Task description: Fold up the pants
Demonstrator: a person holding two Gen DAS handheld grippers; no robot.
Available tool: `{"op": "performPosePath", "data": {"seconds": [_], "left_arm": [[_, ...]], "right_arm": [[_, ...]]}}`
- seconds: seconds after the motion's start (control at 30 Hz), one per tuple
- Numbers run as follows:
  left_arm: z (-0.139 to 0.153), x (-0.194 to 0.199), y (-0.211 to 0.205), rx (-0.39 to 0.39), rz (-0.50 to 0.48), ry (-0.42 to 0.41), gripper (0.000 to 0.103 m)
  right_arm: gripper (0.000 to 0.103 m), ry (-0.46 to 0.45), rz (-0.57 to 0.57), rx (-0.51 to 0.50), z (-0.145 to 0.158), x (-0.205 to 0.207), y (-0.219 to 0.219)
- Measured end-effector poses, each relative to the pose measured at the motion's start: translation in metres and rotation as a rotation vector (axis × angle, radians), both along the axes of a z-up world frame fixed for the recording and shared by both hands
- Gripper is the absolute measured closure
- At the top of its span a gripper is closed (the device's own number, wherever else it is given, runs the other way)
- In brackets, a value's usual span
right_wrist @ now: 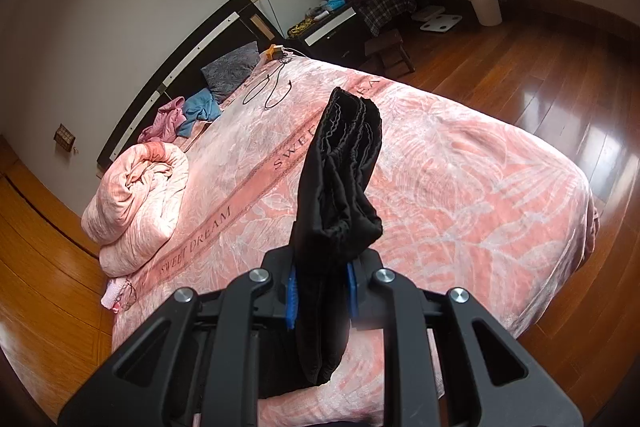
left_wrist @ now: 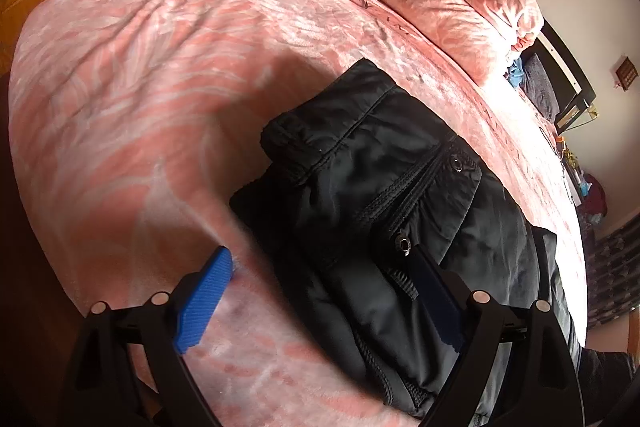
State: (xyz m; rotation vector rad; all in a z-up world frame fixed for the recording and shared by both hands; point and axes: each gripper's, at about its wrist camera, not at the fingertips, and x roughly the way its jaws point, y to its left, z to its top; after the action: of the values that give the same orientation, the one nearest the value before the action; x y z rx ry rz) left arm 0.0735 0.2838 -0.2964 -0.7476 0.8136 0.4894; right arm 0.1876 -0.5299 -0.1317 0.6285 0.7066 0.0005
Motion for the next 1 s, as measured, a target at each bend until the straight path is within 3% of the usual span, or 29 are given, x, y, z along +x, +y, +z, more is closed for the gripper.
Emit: {"op": "performPosePath", "data": {"seconds": [1.0], "left_arm": [[-0.004, -0.007, 0.007, -0.052, -0.007, -0.041, 0.013]], "right_arm": [[0.086, -0.076, 0.114, -0.337, 0.063, -0.002, 0.135]]}}
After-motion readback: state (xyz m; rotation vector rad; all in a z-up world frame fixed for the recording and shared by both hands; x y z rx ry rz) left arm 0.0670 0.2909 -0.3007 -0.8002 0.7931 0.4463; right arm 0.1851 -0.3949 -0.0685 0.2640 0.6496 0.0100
